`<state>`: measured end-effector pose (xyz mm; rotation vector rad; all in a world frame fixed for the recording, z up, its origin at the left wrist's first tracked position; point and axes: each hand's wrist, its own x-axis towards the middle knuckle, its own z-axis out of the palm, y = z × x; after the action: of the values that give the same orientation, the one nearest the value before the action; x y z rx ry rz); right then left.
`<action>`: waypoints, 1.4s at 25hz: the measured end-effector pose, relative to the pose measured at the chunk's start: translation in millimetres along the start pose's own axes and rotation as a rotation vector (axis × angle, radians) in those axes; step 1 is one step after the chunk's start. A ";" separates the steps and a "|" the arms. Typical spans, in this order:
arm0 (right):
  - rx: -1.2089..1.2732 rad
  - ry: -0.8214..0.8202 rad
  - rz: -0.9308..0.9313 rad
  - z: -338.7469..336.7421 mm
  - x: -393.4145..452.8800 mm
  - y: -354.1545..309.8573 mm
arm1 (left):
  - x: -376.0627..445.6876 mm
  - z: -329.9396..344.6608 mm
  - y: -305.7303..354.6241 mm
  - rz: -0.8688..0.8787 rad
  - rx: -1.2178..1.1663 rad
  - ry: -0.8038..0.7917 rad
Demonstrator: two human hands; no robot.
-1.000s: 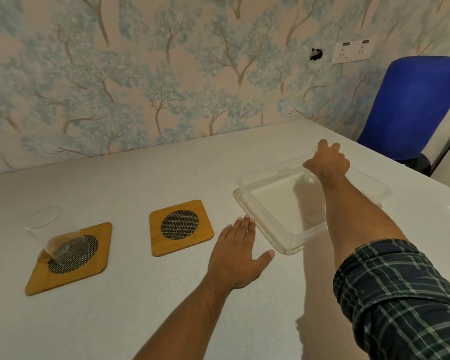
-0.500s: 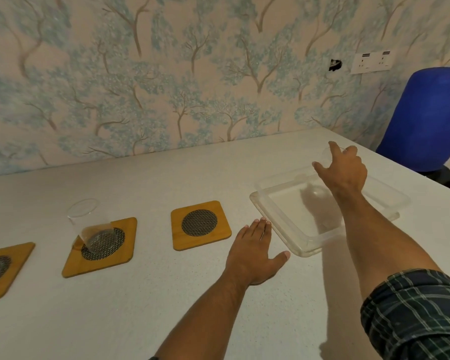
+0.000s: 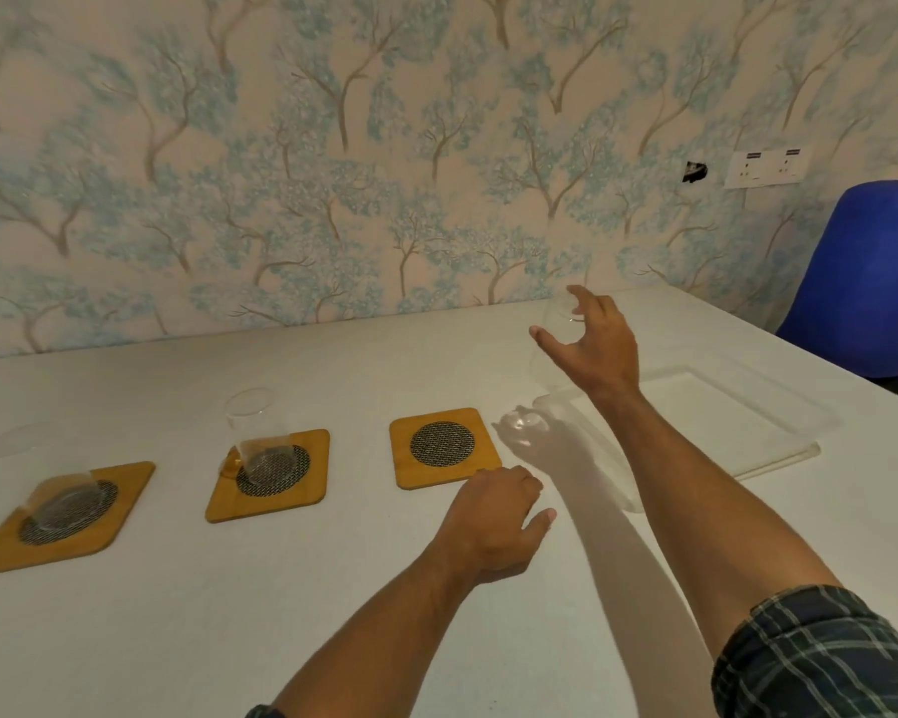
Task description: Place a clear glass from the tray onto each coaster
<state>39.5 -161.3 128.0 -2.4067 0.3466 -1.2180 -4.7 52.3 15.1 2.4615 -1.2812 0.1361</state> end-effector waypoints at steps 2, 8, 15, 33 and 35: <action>0.034 -0.062 -0.025 18.2 -14.3 -23.4 | -24.4 -10.1 -21.0 -0.062 0.006 0.142; 0.058 -0.265 -0.066 68.8 -53.2 -79.6 | -86.6 -43.2 -90.9 -0.434 0.092 0.282; 0.024 -0.413 -0.028 95.4 -72.3 -106.6 | -125.0 -43.5 -117.5 -0.599 0.091 -0.025; -0.055 -0.405 0.084 102.8 -83.9 -114.6 | -126.2 -47.9 -118.4 -0.498 0.100 -0.048; -0.242 -0.267 0.031 95.6 -92.9 -118.4 | -126.5 -50.5 -113.8 -0.468 0.110 -0.016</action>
<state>66.4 4.3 67.7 -2.7169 0.4683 -0.8672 17.4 227.7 -0.1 2.7850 -0.6880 0.0651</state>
